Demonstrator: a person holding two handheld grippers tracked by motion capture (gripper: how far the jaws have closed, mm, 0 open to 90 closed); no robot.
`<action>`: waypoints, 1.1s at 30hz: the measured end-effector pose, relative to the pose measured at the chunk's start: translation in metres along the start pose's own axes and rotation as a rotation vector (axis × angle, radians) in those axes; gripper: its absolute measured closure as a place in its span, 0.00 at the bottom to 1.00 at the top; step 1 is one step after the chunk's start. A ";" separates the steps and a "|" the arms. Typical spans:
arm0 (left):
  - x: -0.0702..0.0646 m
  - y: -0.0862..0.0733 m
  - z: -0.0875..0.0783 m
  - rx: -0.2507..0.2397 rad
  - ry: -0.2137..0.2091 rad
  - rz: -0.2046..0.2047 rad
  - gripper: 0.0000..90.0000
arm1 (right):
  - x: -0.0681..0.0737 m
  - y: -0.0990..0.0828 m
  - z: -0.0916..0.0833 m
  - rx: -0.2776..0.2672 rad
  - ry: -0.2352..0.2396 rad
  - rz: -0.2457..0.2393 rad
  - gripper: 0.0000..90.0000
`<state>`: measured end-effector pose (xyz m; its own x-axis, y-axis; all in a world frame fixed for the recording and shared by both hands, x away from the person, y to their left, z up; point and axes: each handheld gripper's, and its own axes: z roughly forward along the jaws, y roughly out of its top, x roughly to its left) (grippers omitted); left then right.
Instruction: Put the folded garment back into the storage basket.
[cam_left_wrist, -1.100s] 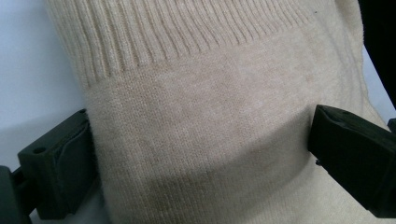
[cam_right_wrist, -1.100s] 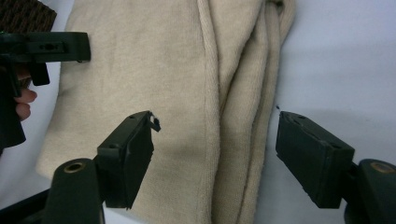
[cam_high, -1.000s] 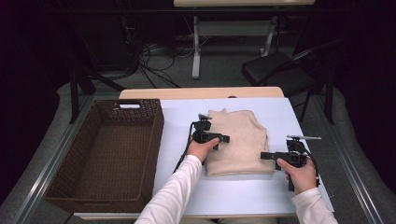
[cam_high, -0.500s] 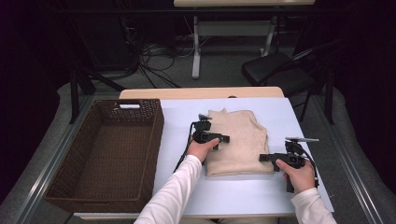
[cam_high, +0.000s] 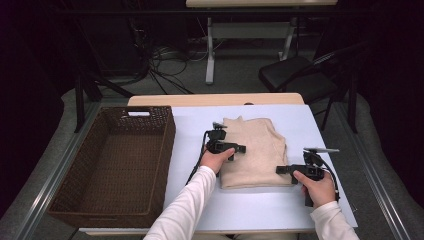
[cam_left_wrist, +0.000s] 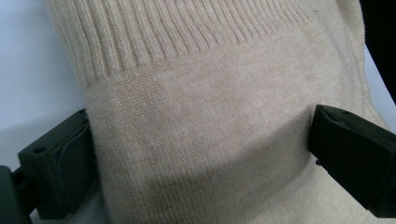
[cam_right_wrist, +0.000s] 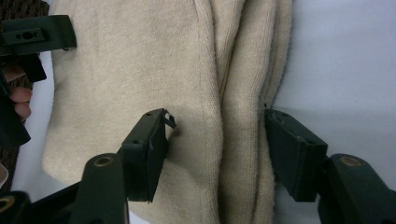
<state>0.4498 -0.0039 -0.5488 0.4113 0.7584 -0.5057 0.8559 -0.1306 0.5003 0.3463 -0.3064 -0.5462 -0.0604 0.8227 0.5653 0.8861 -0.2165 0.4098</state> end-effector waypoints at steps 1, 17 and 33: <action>0.000 0.000 0.000 0.000 0.001 0.001 0.01 | -0.001 0.000 0.000 0.016 0.004 -0.010 0.47; 0.001 0.000 -0.001 0.008 -0.002 0.005 0.02 | -0.001 0.002 0.002 0.023 0.038 -0.032 0.50; 0.001 0.000 -0.002 0.005 -0.004 -0.011 0.09 | -0.002 0.001 0.004 0.007 0.031 -0.002 0.58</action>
<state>0.4498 -0.0021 -0.5477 0.4032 0.7572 -0.5139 0.8618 -0.1253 0.4915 0.3487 -0.3067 -0.5499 -0.0758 0.8065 0.5864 0.8892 -0.2115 0.4058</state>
